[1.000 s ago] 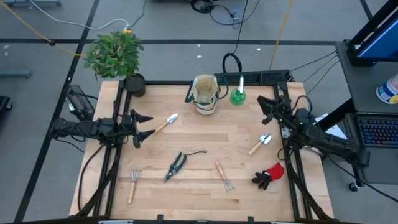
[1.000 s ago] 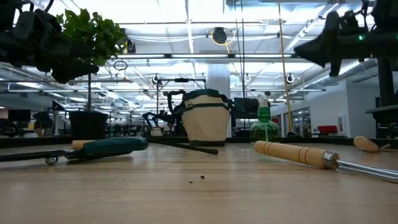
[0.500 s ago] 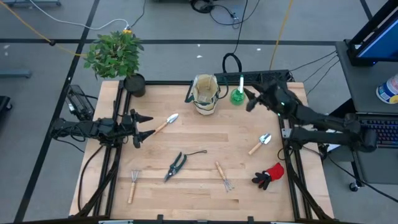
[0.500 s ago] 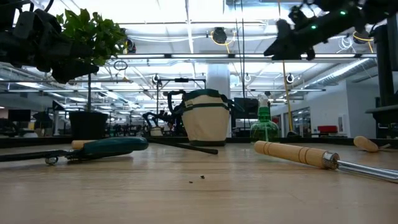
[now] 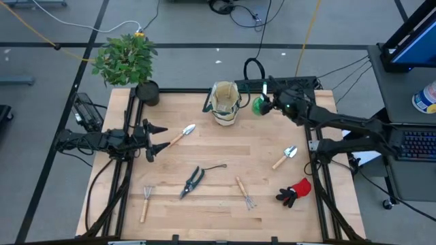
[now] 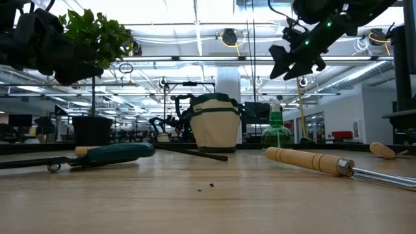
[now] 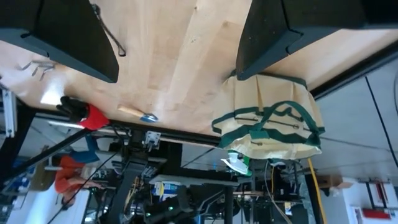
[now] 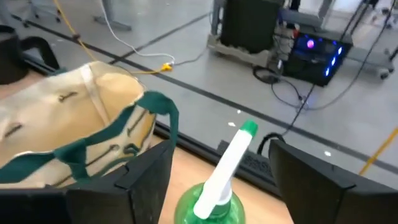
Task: Pick & Place Garden tools in Gardening bag
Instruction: Put the green spray bottle into the brown gardening bag
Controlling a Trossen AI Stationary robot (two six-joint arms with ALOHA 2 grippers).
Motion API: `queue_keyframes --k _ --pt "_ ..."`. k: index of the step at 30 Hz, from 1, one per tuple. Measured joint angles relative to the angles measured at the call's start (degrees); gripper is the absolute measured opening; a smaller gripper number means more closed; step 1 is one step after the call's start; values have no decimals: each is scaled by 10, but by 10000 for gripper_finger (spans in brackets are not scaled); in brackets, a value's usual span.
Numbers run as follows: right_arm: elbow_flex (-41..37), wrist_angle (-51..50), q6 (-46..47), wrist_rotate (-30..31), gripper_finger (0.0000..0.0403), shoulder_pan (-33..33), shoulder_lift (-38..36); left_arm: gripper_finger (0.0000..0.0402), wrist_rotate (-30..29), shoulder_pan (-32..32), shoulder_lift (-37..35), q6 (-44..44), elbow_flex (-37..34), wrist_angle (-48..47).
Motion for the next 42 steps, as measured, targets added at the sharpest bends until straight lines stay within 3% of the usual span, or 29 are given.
queue_keyframes --k 12,29,35,42 --pt "1 -7 51 -4 264 -32 54 333 -1 0 0 65 0 0" --pt "1 48 60 -36 273 -67 136 333 -1 0 0 72 0 0" --pt "1 50 77 -50 251 -78 158 333 -1 0 0 72 0 0" --pt "1 52 91 -50 192 -80 169 333 -1 0 0 72 0 0"
